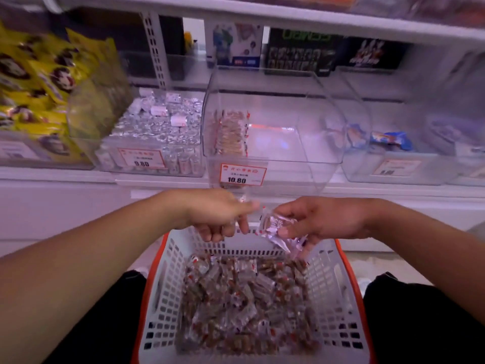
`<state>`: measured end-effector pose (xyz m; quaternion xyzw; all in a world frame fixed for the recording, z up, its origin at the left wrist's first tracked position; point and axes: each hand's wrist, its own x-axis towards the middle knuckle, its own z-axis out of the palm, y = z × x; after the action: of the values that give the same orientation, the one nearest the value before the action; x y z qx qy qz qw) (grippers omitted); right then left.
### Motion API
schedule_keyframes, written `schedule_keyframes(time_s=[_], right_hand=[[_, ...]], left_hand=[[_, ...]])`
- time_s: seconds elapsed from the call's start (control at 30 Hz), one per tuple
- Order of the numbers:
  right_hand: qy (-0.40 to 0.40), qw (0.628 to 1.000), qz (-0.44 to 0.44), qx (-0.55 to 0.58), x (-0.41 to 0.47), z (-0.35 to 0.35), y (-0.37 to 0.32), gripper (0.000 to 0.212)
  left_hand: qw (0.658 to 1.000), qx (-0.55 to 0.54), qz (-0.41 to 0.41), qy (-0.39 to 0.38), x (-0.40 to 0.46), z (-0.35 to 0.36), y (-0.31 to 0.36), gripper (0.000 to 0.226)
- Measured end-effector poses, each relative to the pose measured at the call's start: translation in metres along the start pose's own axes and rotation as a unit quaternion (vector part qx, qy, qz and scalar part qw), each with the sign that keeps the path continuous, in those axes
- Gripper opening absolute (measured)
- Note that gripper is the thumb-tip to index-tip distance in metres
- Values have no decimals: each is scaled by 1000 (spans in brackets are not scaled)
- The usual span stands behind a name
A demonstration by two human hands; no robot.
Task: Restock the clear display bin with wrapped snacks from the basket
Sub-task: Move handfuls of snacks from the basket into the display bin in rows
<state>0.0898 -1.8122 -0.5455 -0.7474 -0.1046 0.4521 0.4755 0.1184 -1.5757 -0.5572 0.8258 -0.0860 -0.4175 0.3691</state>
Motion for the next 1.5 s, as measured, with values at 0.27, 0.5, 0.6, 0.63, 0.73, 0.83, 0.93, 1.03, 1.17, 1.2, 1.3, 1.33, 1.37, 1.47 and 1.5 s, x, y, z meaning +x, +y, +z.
schedule_keyframes(time_s=[0.27,0.5,0.6,0.63,0.73,0.83,0.93,1.03,1.17,1.2,1.3,1.33,1.37,1.47,1.5], right_hand=[[243,908,-229,-255,-31,-15,-54,31],[305,898,-270,-164,-31,-17,-50,58],[347,883,-297,-111,-29,-16,-44,64],[350,880,-307,-91,-29,-16,-43,63],[338,883,-321,-55,-27,-10,-39,59],[341,882,-313,-82,-23,-3,-37,64],[330,885,-306,-119,-18,3,-38,74],[322,877,-307,-181,-11,9,-36,75],[321,872,-317,-188,-9,8,-39,70],[312,877,-317,-182,-10,6,-41,69],[290,879,-305,-223,-14,0,-46,54],[287,878,-302,-237,-14,-1,-47,49],[285,877,-300,-244,-15,0,-48,45],[294,873,-303,-245,-15,0,-51,40],[303,870,-310,-236,-15,0,-52,38]], left_hand=[[969,-192,123,-99,-13,-19,35,74],[942,-264,172,-115,-16,-20,54,53],[924,-317,174,-126,-20,-21,57,46],[920,-326,172,-130,-21,-21,57,45],[923,-318,165,-140,-24,-20,58,49],[934,-282,174,-132,-25,-18,57,36],[949,-236,177,-114,-28,-14,57,28],[961,-203,164,-88,-27,-12,55,31],[976,-146,154,-53,-28,-11,57,27],[979,-129,151,-45,-28,-10,58,29],[984,-104,141,-2,-27,-10,61,54],[985,-102,140,8,-26,-11,61,61],[985,-100,142,16,-25,-13,61,66],[979,-111,169,-22,-28,-22,62,67],[973,-136,184,-42,-30,-26,63,66]])
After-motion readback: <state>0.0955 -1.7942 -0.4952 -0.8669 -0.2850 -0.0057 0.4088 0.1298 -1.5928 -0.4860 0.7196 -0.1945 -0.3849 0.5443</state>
